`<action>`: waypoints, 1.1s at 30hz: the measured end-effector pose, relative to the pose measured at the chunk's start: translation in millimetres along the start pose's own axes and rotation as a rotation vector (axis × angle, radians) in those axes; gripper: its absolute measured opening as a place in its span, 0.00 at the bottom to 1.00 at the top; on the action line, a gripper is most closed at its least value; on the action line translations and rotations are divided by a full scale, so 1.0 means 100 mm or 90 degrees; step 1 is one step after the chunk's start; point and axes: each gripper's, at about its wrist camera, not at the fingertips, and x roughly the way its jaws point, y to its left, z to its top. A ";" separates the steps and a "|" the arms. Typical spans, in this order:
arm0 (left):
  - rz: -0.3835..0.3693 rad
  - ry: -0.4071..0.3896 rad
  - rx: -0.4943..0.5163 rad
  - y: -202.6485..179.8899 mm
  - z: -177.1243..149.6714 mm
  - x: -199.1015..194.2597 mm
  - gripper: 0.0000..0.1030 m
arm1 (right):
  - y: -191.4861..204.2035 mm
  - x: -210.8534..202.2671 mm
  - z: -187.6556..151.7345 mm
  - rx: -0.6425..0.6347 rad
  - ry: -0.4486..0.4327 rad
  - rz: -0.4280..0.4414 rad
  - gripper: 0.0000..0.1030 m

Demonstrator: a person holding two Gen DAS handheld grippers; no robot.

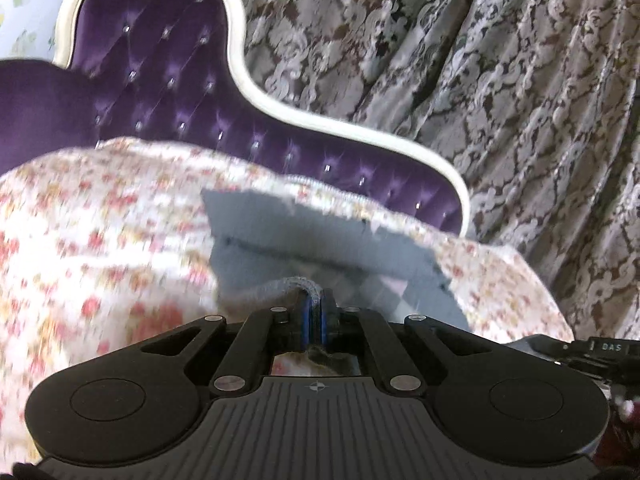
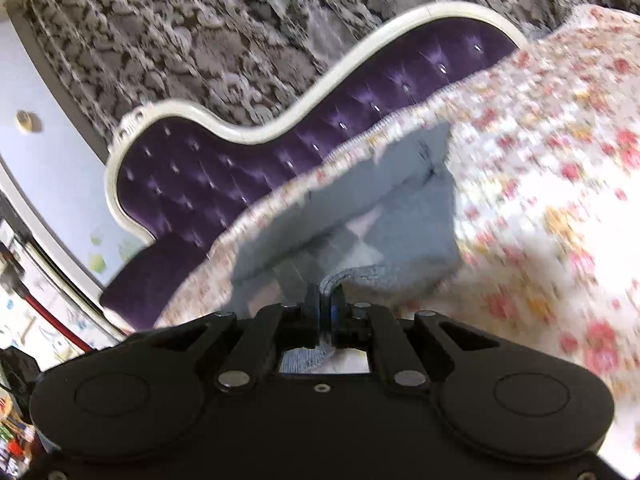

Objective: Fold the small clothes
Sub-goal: 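Grasp the folded sweater edge with both tools and lift it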

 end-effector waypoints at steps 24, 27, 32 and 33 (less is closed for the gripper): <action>0.045 -0.010 -0.016 0.26 1.26 1.86 0.04 | -0.38 1.69 1.46 0.006 -0.079 -0.054 0.12; 0.066 0.011 -0.008 0.29 1.29 2.19 0.05 | -0.52 2.01 1.55 0.009 -0.070 -0.089 0.12; 0.108 0.053 -0.003 0.38 1.25 2.67 0.05 | -0.72 2.51 1.64 0.010 -0.025 -0.143 0.12; 0.120 0.060 0.006 0.40 1.22 2.76 0.05 | -0.75 2.59 1.63 0.007 -0.016 -0.154 0.12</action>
